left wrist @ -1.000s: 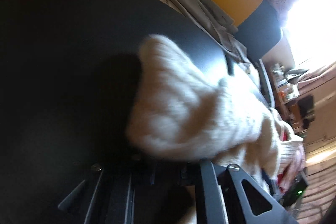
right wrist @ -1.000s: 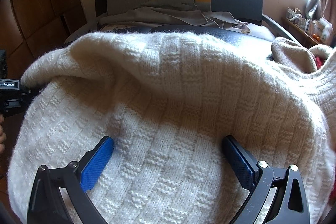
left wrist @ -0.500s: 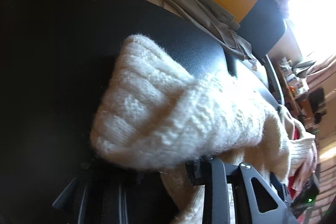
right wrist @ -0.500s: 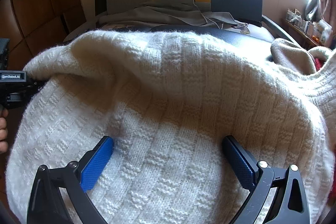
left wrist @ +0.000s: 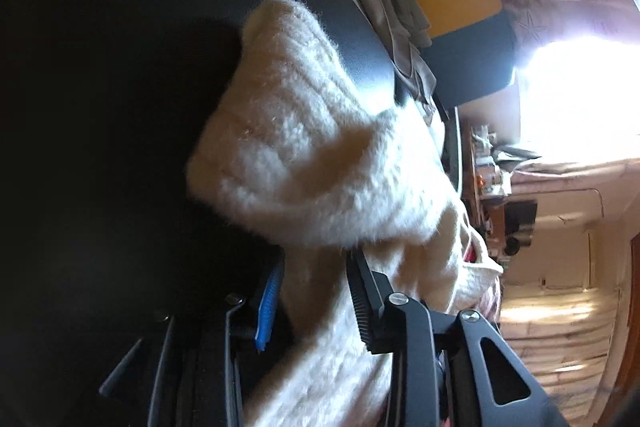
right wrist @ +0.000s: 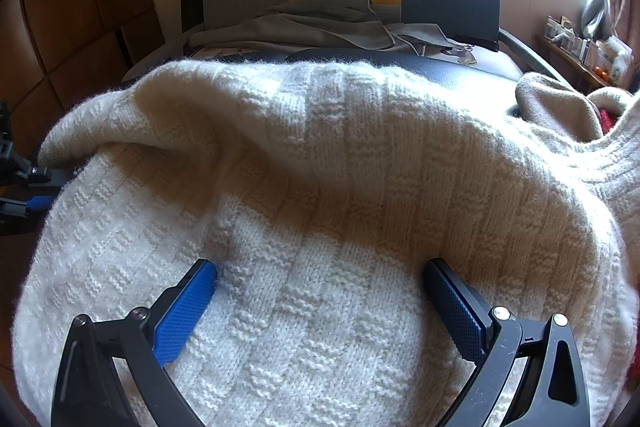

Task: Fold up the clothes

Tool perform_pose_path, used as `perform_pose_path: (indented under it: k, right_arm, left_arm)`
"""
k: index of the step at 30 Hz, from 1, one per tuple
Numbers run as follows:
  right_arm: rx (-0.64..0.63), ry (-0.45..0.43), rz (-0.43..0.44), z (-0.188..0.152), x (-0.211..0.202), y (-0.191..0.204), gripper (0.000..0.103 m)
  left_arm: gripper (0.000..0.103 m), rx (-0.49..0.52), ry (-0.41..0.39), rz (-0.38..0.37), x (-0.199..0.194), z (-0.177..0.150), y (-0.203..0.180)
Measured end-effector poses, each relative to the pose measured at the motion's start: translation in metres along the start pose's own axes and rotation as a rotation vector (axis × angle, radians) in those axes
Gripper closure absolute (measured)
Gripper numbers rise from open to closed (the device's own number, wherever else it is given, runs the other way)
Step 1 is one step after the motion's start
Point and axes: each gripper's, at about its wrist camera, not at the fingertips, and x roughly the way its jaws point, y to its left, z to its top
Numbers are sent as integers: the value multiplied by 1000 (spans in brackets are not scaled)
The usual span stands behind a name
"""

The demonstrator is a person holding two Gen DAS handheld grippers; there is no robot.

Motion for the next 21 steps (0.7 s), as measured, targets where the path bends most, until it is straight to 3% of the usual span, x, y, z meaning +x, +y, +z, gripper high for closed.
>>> perform_pose_path:
  k: [3,8,9,10,13,17,21]
  right_arm:
    - [1,0,3,1,-1,0,0]
    - [7,-4,12,2,-1,-3,0]
    - [8,-5,13,2,-1,-3,0]
    - [8,-5,14,2,-1,-3,0]
    - [5,-4,11,2,0,-3,0]
    - [-2,4,-1,3,1,0,0]
    - [-17,21,-25,4,3,5,0]
  left_arm:
    - [65,-22,-38,-15,7,2,-3]
    - [67,-49,-94,-11,11,8,-8]
    - [76,-42,-104,4,11,9,-10]
    - [94,-34,-113,19,10,11,-12]
    - [94,-13,-142,65,9,15,-18]
    - [95,120,-211,139,-7,22,-39]
    - [95,193,-293,161,-52,31,-43]
